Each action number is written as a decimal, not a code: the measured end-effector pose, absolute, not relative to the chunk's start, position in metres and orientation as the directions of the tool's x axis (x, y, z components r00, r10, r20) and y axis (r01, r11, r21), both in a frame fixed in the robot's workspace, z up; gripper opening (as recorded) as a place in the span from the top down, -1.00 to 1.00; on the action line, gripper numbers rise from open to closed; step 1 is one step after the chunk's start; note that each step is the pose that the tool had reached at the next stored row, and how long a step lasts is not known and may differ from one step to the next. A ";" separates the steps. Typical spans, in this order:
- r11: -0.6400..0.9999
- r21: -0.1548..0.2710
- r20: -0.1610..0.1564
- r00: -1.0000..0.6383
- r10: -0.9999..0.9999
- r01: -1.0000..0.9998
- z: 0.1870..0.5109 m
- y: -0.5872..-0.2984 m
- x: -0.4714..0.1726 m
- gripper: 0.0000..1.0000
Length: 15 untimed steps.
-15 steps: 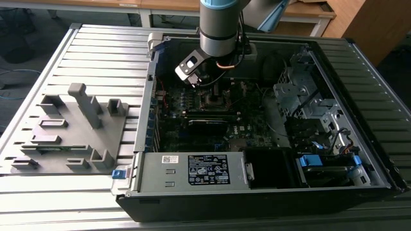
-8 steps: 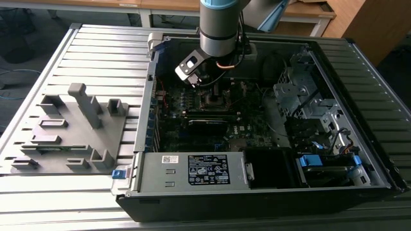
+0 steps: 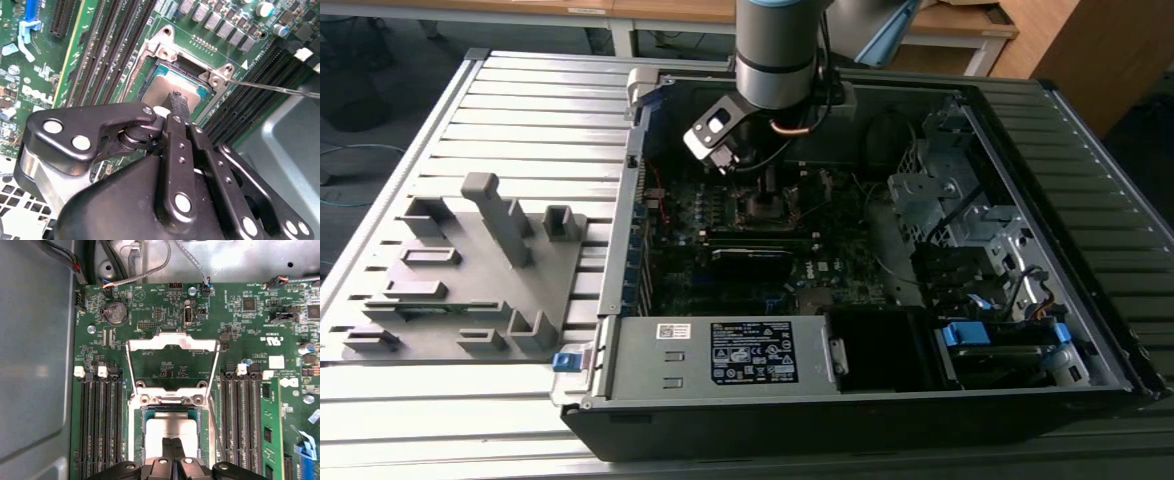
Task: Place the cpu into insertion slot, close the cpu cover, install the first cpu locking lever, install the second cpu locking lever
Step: 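Place the cpu into insertion slot, then close the cpu cover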
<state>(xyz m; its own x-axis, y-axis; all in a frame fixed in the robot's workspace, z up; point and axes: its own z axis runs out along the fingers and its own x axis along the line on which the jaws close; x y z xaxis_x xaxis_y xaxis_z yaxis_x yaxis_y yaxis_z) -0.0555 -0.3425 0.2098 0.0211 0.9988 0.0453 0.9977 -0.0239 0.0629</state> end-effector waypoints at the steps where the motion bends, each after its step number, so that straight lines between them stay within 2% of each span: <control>1: -0.024 0.063 0.045 0.021 0.999 0.998 0.210 -0.342 -0.056 0.79; 15: -0.024 0.063 0.045 0.021 0.999 0.998 0.217 -0.343 -0.056 0.79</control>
<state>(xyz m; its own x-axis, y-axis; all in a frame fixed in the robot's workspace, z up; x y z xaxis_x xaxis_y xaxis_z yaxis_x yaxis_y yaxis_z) -0.0556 -0.3425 0.2169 0.0211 0.9988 0.0450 0.9977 -0.0239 0.0628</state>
